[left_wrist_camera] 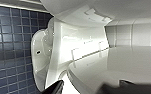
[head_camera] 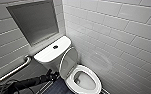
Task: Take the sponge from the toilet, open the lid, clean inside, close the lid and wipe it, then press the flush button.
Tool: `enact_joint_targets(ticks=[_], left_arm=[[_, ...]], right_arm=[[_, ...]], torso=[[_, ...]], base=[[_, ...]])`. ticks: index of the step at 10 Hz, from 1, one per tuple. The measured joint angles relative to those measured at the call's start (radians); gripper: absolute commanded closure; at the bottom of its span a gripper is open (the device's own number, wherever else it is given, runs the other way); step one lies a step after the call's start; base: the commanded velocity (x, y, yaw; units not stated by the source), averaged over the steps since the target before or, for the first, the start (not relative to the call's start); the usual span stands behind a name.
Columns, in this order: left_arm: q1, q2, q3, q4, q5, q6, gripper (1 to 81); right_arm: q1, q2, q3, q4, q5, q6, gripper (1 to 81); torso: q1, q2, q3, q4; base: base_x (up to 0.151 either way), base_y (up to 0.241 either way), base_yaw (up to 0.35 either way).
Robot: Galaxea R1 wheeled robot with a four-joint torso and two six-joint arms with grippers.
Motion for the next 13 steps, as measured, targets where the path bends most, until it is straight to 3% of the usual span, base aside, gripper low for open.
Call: enact_joint_targets(ticks=[4, 6, 7, 10, 13], left_arm=[[0.024, -0.034, 0.302, 0.101, 0.046, 0.004, 1.0], [0.063, -0.074, 0.338, 0.195, 0.08, 0.005, 1.0], [0.092, -0.09, 0.354, 0.27, 0.132, 0.006, 1.0], [0.267, -0.112, 0.457, 0.527, 0.208, 0.012, 1.0], [0.528, -0.193, 0.467, 0.757, 0.19, 0.019, 1.0]], right_arm=[[0.008, 0.002, -0.003, 0.0, -0.001, 0.0, 81.1], [0.008, 0.003, -0.006, 0.0, 0.0, 0.0, 81.1], [0.009, 0.006, -0.014, 0.0, 0.0, 0.0, 81.1], [0.028, 0.019, -0.042, -0.002, 0.0, 0.0, 81.1], [0.039, 0.015, -0.048, -0.009, 0.019, 0.0, 81.1]], torso=[[0.0, 0.0, 0.0, 0.0], [0.0, 0.0, 0.0, 0.0], [0.0, 0.0, 0.0, 0.0], [0.0, 0.0, 0.0, 0.0], [0.0, 0.0, 0.0, 0.0]], base=[[0.0, 0.0, 0.0], [0.0, 0.0, 0.0], [0.0, 0.0, 0.0], [0.0, 0.0, 0.0], [0.0, 0.0, 0.0]])
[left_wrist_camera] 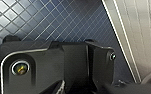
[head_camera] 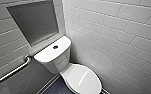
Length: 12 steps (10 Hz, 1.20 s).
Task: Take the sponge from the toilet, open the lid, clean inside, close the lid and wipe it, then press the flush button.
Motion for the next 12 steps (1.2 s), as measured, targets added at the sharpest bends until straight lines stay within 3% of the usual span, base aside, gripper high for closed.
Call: enact_joint_targets(ticks=[2, 5, 9, 12], left_arm=[[0.161, -0.037, 0.016, 0.116, -0.091, 0.005, 1.0], [0.387, -0.09, 0.012, 0.293, -0.235, 0.007, 1.0], [0.504, 0.038, -0.119, 0.456, -0.359, 0.012, 1.0], [0.569, 0.103, -0.189, 0.487, -0.374, 0.015, 1.0]], right_arm=[[0.014, -0.016, 0.008, -0.027, 0.066, 0.001, 81.1], [0.058, -0.098, 0.072, -0.032, 0.069, 0.007, 81.1], [0.196, -0.251, 0.25, -0.032, 0.045, 0.015, 81.1], [0.37, -0.284, 0.329, -0.034, -0.051, 0.03, 81.1]], torso=[[0.0, 0.0, 0.0, 0.0], [0.0, 0.0, 0.001, 0.0], [0.0, 0.0, 0.001, 0.0], [0.0, 0.0, 0.001, 0.0]], base=[[0.0, 0.0, 0.0], [0.0, 0.0, 0.0], [0.0, 0.0, 0.0], [0.0, 0.0, 0.0]])
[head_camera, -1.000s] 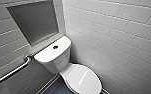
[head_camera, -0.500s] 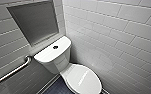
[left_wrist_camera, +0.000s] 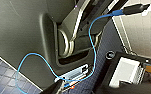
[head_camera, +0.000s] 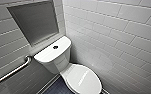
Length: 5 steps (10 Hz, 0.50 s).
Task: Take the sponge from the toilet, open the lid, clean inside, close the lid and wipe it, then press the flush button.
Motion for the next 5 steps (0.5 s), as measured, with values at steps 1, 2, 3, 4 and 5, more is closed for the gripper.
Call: enact_joint_targets(ticks=[1, 2, 3, 4, 5], left_arm=[[-0.002, 0.02, -0.033, 0.001, -0.001, 0.0, 1.0], [-0.004, 0.045, -0.057, 0.002, -0.007, 0.0, 1.0], [-0.002, 0.06, -0.066, 0.003, -0.009, 0.0, 1.0], [0.001, 0.065, -0.067, 0.003, -0.01, 0.0, 1.0], [0.001, 0.065, -0.071, 0.003, -0.009, 0.0, 1.0]], right_arm=[[0.066, -0.004, 0.03, -0.002, -0.056, 0.003, 81.1], [0.126, -0.004, 0.057, -0.001, -0.114, 0.004, 81.1], [0.184, 0.002, 0.08, -0.001, -0.171, 0.009, 81.1], [0.238, 0.015, 0.092, 0.0, -0.231, 0.011, 81.1], [0.3, 0.032, 0.103, 0.001, -0.302, 0.011, 81.1]], torso=[[0.0, 0.0, 0.0, 0.0], [0.0, 0.0, 0.0, 0.0], [0.0, 0.0, 0.0, 0.0], [0.0, 0.0, 0.0, 0.0], [0.0, 0.0, 0.0, 0.0]], base=[[0.0, 0.0, 0.0], [0.0, 0.0, 0.0], [0.0, 0.0, 0.0], [0.0, 0.0, 0.0], [0.0, 0.0, 0.0]])
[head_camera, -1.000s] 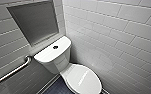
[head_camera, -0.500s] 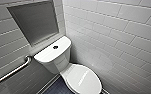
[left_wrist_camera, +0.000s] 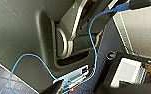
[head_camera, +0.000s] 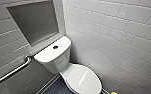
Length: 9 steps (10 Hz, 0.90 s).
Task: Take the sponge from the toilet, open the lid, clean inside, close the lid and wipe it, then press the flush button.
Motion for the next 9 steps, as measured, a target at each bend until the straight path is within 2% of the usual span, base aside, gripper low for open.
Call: enact_joint_targets(ticks=[2, 4, 7, 9], left_arm=[[0.0, 0.002, -0.002, 0.0, 0.0, 0.0, 1.0], [0.0, 0.013, -0.004, 0.0, 0.001, 0.0, 1.0], [0.0, 0.035, -0.039, -0.001, 0.0, 0.0, 1.0], [0.0, 0.045, -0.049, -0.001, -0.001, -0.001, 1.0]], right_arm=[[0.112, 0.043, 0.005, 0.005, -0.119, 0.002, 81.1], [0.195, 0.128, -0.009, 0.011, -0.187, 0.003, 81.1], [0.27, 0.276, -0.169, 0.024, -0.271, 0.004, 81.1], [0.338, 0.356, -0.287, 0.041, -0.295, 0.007, 81.1]], torso=[[0.0, 0.0, 0.0, 0.0], [0.0, 0.0, 0.0, 0.0], [0.0, 0.0, 0.0, 0.0], [0.0, 0.0, 0.0, 0.0]], base=[[0.0, 0.0, 0.0], [0.0, 0.0, 0.0], [0.0, 0.0, 0.0], [0.0, 0.0, 0.0]])
